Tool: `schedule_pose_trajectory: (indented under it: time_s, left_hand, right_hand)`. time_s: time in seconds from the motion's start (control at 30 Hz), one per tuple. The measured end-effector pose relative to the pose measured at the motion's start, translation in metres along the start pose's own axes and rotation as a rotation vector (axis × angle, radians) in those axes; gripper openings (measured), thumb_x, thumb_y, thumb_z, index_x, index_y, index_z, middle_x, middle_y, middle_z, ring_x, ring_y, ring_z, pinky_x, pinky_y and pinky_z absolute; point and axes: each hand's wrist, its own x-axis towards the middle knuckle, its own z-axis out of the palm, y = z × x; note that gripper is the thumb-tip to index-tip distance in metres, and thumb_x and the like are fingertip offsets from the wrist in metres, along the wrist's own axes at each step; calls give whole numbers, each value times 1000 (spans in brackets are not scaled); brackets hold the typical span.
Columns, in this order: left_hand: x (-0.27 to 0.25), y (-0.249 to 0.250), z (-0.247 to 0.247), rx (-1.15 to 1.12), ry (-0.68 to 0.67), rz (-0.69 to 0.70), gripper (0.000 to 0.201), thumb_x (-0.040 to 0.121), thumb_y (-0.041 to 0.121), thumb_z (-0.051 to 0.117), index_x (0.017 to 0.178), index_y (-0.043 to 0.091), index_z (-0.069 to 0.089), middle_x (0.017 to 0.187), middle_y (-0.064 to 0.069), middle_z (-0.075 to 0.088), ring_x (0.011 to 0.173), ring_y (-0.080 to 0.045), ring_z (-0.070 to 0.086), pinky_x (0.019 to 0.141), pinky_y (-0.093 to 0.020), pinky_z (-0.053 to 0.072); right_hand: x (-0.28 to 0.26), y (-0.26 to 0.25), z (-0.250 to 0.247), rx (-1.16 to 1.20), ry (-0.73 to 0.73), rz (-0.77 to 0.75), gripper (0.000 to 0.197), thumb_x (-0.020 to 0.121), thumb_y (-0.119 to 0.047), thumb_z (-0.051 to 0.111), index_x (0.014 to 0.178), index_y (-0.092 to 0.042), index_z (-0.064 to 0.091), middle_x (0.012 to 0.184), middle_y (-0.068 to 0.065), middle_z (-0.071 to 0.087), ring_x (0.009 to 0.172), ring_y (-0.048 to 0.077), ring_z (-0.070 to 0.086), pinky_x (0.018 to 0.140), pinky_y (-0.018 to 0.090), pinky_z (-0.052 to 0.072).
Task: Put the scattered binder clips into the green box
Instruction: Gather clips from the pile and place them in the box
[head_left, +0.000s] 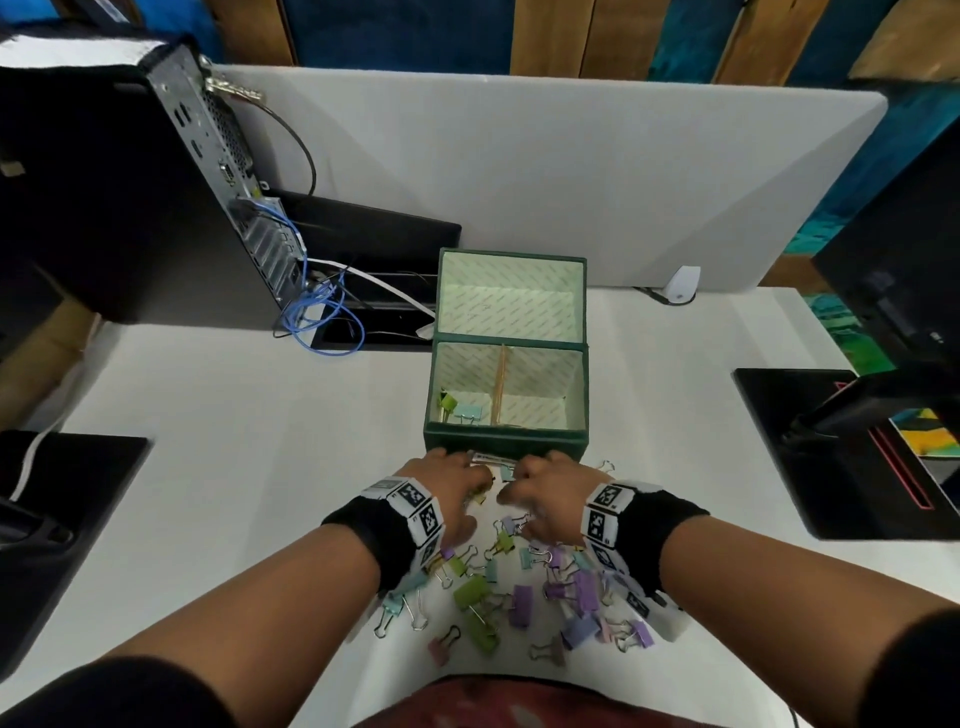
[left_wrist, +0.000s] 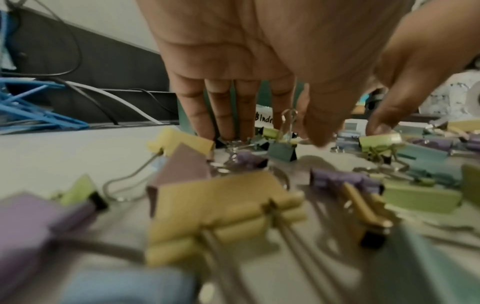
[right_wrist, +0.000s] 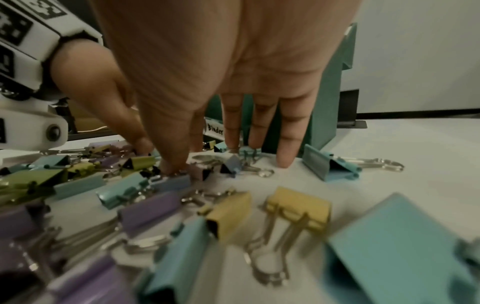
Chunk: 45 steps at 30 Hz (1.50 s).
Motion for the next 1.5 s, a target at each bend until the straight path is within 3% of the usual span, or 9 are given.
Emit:
schedule_pose_trajectory:
  time_s: [0.13, 0.27, 0.57, 0.67, 0.83, 1.1, 1.2, 1.4, 1.5]
  left_hand:
    - [1, -3, -2, 20, -57, 22, 67, 72, 23, 71, 130, 34, 41, 137, -1, 45, 120, -25, 41, 98, -38, 44]
    - [0, -12, -2, -4, -63, 36, 62, 79, 13, 62, 133, 36, 40, 136, -1, 48, 121, -24, 41, 99, -36, 41]
    - [4, -8, 4, -120, -35, 32, 55, 76, 20, 68, 125, 33, 48, 127, -5, 44, 115, -27, 48, 90, -34, 46]
    - [3, -6, 4, -98, -30, 27, 52, 77, 26, 68, 125, 31, 49, 130, -6, 42, 119, -29, 44, 95, -37, 45]
    - [9, -4, 5, -103, 27, 46, 27, 79, 17, 63, 106, 19, 59, 118, -9, 51, 109, -30, 49, 87, -34, 46]
    - [10, -7, 8, -144, 47, 72, 20, 71, 14, 68, 89, 17, 60, 110, -6, 53, 100, -28, 52, 75, -29, 43]
    - [9, -10, 6, -192, 84, 68, 21, 70, 15, 68, 90, 18, 62, 105, -4, 54, 97, -24, 51, 78, -30, 46]
    - [-5, -13, -8, -318, 141, 65, 19, 73, 19, 69, 92, 21, 65, 106, 0, 53, 90, -16, 53, 81, -30, 51]
    - [-19, -15, -21, -448, 170, 77, 16, 74, 20, 69, 80, 32, 61, 102, 3, 53, 88, -15, 56, 82, -32, 52]
  right_hand:
    - [0, 0, 0, 16, 1, -4, 39, 91, -32, 49, 130, -27, 49, 132, 7, 46, 120, 31, 41, 97, 39, 43]
    - [-9, 6, -3, 42, -5, -5, 48, 87, -39, 55, 133, -35, 42, 132, 1, 45, 118, 25, 41, 96, 38, 44]
    - [-2, -2, 1, 171, -40, -32, 39, 92, -17, 46, 129, -26, 54, 124, 9, 47, 112, 28, 52, 94, 33, 44]
    - [-3, 1, 0, 156, -78, -27, 46, 84, -20, 56, 130, -27, 51, 127, 5, 45, 114, 25, 50, 92, 30, 42]
    - [3, -1, 0, 75, -71, -16, 44, 78, -10, 61, 120, -24, 54, 121, 7, 48, 110, 29, 49, 88, 35, 47]
    - [3, 11, -6, 151, -87, 27, 33, 73, -4, 67, 103, -12, 58, 112, 8, 50, 97, 29, 55, 72, 30, 42]
    - [-3, 13, -10, 242, -56, 32, 29, 73, -5, 66, 100, -13, 61, 102, -1, 46, 90, 18, 49, 73, 26, 40]
    - [-17, 23, -35, 527, 48, 43, 20, 74, -7, 66, 85, -24, 65, 100, -3, 64, 87, 12, 57, 78, 25, 48]
    - [-23, 34, -59, 799, 38, 90, 28, 76, -5, 67, 77, -32, 61, 90, -7, 63, 78, 13, 61, 84, 35, 57]
